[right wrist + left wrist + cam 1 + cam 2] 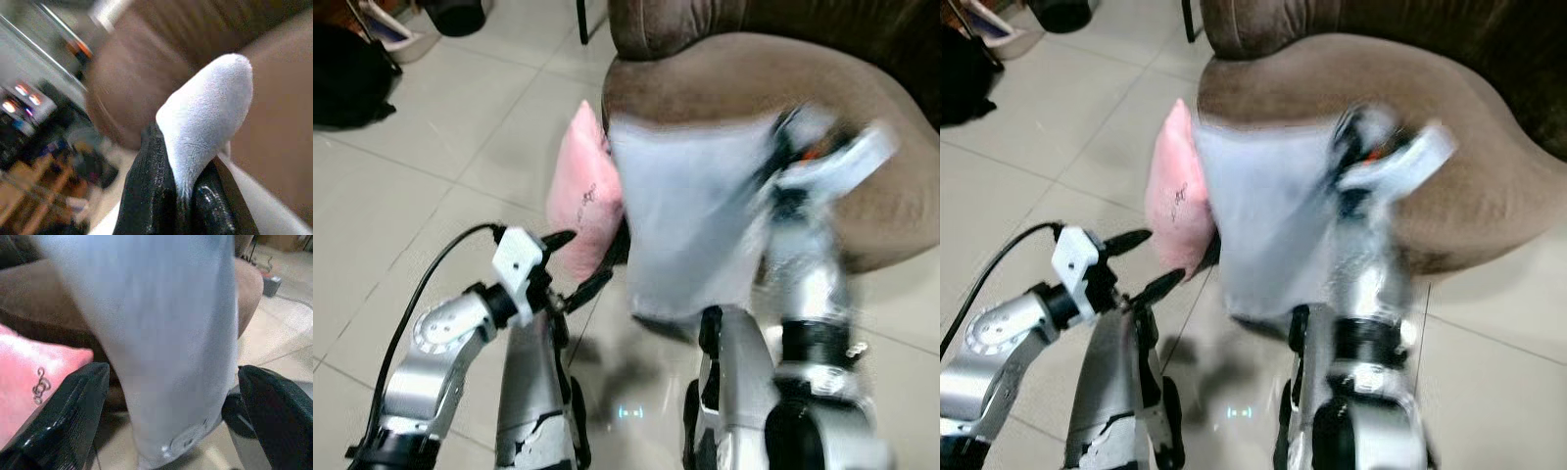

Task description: Move the pillow to the sofa from floor

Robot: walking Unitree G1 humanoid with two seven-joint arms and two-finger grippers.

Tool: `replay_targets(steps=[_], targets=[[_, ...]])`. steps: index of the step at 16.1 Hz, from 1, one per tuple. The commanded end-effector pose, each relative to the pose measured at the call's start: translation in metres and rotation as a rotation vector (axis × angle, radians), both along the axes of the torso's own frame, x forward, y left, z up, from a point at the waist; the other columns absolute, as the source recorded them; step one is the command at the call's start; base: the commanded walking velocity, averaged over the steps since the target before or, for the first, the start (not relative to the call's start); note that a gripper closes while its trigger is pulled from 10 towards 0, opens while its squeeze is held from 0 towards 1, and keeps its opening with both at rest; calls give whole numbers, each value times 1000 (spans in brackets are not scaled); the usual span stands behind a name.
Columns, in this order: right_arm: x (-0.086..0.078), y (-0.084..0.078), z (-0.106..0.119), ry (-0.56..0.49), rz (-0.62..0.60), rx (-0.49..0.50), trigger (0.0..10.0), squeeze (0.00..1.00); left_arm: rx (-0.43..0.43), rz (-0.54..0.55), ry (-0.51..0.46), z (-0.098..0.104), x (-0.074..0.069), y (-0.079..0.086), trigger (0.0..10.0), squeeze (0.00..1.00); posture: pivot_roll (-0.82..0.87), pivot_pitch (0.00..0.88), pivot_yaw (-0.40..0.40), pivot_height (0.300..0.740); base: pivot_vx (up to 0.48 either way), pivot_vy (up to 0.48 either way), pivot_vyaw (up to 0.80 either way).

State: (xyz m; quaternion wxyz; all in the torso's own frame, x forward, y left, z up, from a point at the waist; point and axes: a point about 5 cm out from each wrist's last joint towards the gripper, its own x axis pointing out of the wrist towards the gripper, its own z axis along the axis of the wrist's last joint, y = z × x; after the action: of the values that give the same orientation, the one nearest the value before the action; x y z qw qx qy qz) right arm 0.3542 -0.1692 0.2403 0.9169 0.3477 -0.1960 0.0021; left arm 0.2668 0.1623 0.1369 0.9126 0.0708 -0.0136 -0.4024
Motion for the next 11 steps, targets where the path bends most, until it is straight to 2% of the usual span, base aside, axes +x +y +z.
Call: replay_targets(steps=[1,3,4,8,9,10,11], targets=[[-20,-17,80,-285,-60,-55,0,0,-18,-15,-28,6,3,-8,10000,0,13,89,-16,500,0,0,0],[-32,-31,119,-366,-108,-106,0,0,-39,0,-54,11,9,-14,10000,0,2,63,-22,500,0,0,0],[-33,-33,123,-369,-117,-139,0,0,-41,5,-56,11,10,-14,10000,0,1,55,-23,500,0,0,0],[-28,-41,98,-284,-175,-158,0,0,-47,14,-54,10,10,-15,10000,0,3,43,-16,500,0,0,0],[-19,-46,67,-150,-189,-198,3373,0,-47,24,-58,10,12,-17,10000,0,4,36,-11,500,0,0,0],[-12,-52,33,16,-209,-234,10000,0,-43,35,-65,10,14,-20,10000,0,6,37,-13,500,0,0,0],[-10,-54,8,122,-205,-237,10000,0,-29,69,-55,8,18,-20,10000,0,1,33,-9,500,0,0,0]])
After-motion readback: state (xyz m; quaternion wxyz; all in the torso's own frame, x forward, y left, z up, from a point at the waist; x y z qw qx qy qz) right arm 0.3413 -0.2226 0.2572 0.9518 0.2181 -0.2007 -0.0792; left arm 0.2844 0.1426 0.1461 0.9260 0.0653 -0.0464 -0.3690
